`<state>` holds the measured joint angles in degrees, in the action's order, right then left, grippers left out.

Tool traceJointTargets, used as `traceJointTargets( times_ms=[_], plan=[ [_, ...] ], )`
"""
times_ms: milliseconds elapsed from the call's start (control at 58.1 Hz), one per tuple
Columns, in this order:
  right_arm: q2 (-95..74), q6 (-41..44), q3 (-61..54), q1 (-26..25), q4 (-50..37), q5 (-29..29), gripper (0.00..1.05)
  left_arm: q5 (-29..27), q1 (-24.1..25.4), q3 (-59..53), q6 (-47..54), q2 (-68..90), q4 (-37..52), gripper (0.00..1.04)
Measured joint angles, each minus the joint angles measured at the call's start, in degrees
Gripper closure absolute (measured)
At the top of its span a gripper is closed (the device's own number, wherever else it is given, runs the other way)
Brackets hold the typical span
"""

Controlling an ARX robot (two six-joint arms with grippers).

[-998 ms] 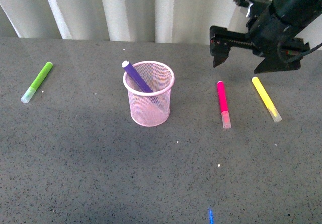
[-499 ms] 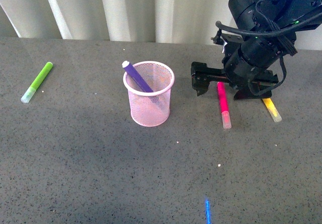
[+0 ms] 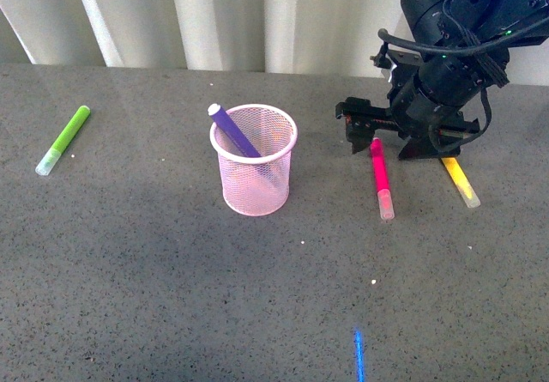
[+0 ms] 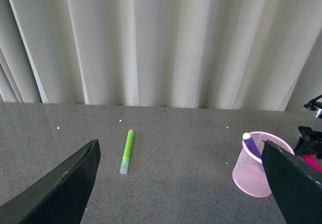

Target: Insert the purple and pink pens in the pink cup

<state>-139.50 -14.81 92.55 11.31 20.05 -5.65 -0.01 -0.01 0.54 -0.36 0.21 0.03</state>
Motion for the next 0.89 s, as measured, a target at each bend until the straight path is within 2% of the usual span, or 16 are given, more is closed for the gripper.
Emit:
traceJointTargets(
  times_ms=[293,361,637,843,895],
  plan=[
    [-0.13,-0.07,0.2,-1.64,0.04,-0.83,0.86,0.0,0.0,0.0,0.0,0.0,0.0,0.07],
    [-0.11,-0.07,0.2,-1.9,0.02,-1.33,0.93,0.0,0.0,0.0,0.0,0.0,0.0,0.07],
    [1.14,-0.48,-1.53,-3.02,-2.95,-2.05,0.94,0.0,0.0,0.0,0.0,0.0,0.0,0.07],
    [10.4,-4.07,-10.38,-3.48,-20.68,-4.09,0.94,0.02,0.0,0.0,0.0,0.0,0.0,0.07],
    [14.88,-4.81,-13.38,-3.43,-26.14,-6.21,0.94,0.0,0.0,0.0,0.0,0.0,0.0,0.07]
  ],
)
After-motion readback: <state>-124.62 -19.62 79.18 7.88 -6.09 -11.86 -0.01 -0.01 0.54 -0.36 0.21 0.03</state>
